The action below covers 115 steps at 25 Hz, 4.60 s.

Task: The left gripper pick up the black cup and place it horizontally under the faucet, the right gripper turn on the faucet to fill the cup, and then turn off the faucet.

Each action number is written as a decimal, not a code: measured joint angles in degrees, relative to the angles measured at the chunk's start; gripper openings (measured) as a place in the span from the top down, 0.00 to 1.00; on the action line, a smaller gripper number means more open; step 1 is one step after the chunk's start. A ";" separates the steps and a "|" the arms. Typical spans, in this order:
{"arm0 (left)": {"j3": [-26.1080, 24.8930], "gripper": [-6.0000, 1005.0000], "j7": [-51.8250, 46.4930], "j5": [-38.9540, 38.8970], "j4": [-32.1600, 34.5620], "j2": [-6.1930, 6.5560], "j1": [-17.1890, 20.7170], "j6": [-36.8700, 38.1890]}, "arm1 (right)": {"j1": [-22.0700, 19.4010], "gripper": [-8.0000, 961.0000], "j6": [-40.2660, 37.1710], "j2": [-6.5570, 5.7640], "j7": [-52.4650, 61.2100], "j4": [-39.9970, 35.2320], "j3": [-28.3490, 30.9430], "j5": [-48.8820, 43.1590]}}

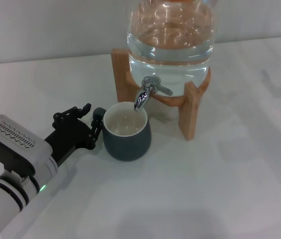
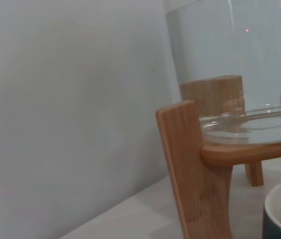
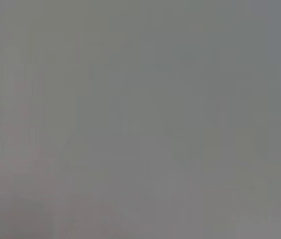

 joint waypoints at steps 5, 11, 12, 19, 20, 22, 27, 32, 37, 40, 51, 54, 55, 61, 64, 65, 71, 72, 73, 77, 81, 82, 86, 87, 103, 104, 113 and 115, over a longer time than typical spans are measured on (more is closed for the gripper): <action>0.04 0.66 -0.02 0.25 0.30 0.00 0.03 0.10 | 0.00 0.12 -0.02 0.00 0.00 0.00 0.00 0.00; 0.03 0.59 -0.03 0.26 0.40 0.00 0.08 -0.04 | 0.00 0.12 -0.03 -0.04 0.00 0.00 0.08 0.00; 0.02 0.56 -0.03 0.24 0.41 0.00 0.06 -0.05 | 0.00 0.12 -0.03 -0.06 0.00 0.00 0.09 0.00; 0.05 0.47 -0.03 0.30 0.67 -0.12 1.00 0.03 | 0.02 0.12 -0.03 -0.09 0.00 0.00 0.18 0.00; 0.05 0.47 -0.01 0.30 0.95 -0.10 1.53 0.23 | 0.05 0.12 -0.04 -0.09 0.00 0.00 0.18 0.00; 0.05 0.47 0.07 0.30 1.22 -0.08 1.98 0.33 | 0.07 0.12 -0.22 -0.09 0.00 0.00 0.18 0.00; 0.02 0.46 0.34 0.30 1.48 0.01 3.08 0.51 | 0.14 0.12 -0.81 -0.09 0.00 0.00 0.11 0.00; -0.06 0.46 0.49 0.27 1.37 0.00 3.75 0.55 | 0.24 0.12 -0.82 -0.09 0.00 0.00 0.09 0.00; -0.01 0.45 1.14 0.24 0.98 -0.01 4.19 0.52 | 0.26 0.12 -0.90 -0.09 0.00 0.00 0.09 0.00; -0.13 0.45 2.61 0.00 0.89 -0.11 4.67 0.16 | 0.28 0.12 -1.14 -0.09 0.00 0.00 0.08 0.00; -0.58 0.44 4.44 -1.32 0.74 -0.06 6.78 0.03 | 0.35 0.12 -1.44 -0.09 0.00 -0.09 -0.01 0.00; -0.67 0.43 4.58 -1.68 0.62 0.01 6.81 0.04 | 0.36 0.12 -1.44 -0.09 0.01 -0.09 0.00 0.00; -0.69 0.43 4.79 -1.77 0.61 0.01 6.80 0.06 | 0.36 0.12 -1.44 -0.09 0.01 -0.11 0.00 0.00; -2.04 0.43 6.98 -1.80 0.59 0.00 6.64 0.15 | 0.35 0.12 -1.43 -0.16 0.01 -0.17 0.00 0.00; -2.61 0.42 7.25 -1.80 0.39 0.00 6.38 0.17 | 0.36 0.12 -1.43 -0.18 0.01 -0.17 0.00 0.00; -2.80 0.42 7.26 -1.79 0.22 0.00 6.25 0.19 | 0.36 0.12 -1.43 -0.18 0.01 -0.17 0.00 0.00; -4.44 0.42 7.68 -1.75 -0.66 0.07 5.69 0.34 | 0.66 0.12 -1.49 -0.25 0.01 -0.18 0.00 0.00; -5.22 0.42 8.09 -1.73 -0.77 0.07 5.59 0.37 | 0.72 0.12 -1.51 -0.25 0.00 -0.18 0.00 0.00; -5.85 0.41 8.43 -1.74 -0.81 0.08 5.56 0.40 | 0.77 0.12 -1.54 -0.26 0.01 -0.18 0.00 0.00; -9.73 0.41 10.71 -1.71 -0.98 0.10 5.45 0.53 | 0.92 0.12 -1.72 -0.27 0.01 -0.18 0.00 0.00; -12.98 0.41 11.50 -1.74 -1.23 0.25 5.12 1.39 | 0.98 0.12 -1.78 -0.26 0.01 -0.60 0.00 0.00; -13.64 0.41 11.59 -1.75 -1.25 0.26 5.12 1.71 | 0.98 0.12 -1.78 -0.25 0.01 -0.73 0.00 0.00; -15.60 0.40 11.15 -1.75 -1.11 0.29 4.66 2.51 | 0.98 0.12 -1.79 -0.20 0.01 -0.79 0.00 0.00; -16.22 0.40 10.91 -1.76 -1.00 0.29 4.47 2.56 | 0.97 0.12 -1.79 -0.20 0.01 -0.79 0.00 0.00; -20.56 0.13 10.96 -1.77 -1.39 0.44 1.69 3.63 | 0.01 0.12 -0.07 -0.17 0.63 -0.79 -3.31 0.00; -20.86 0.12 11.28 -1.76 -1.39 0.44 1.73 3.69 | -0.28 0.12 0.42 -0.18 0.66 -0.79 -4.00 0.00; -27.58 0.11 16.67 -1.77 -2.10 0.27 4.93 8.03 | -3.03 0.12 3.96 -0.15 1.75 -0.69 -4.75 0.21; -28.85 0.11 16.73 -1.77 -2.10 0.30 5.66 8.84 | -3.33 0.12 4.05 -0.26 2.18 -0.70 -4.69 0.21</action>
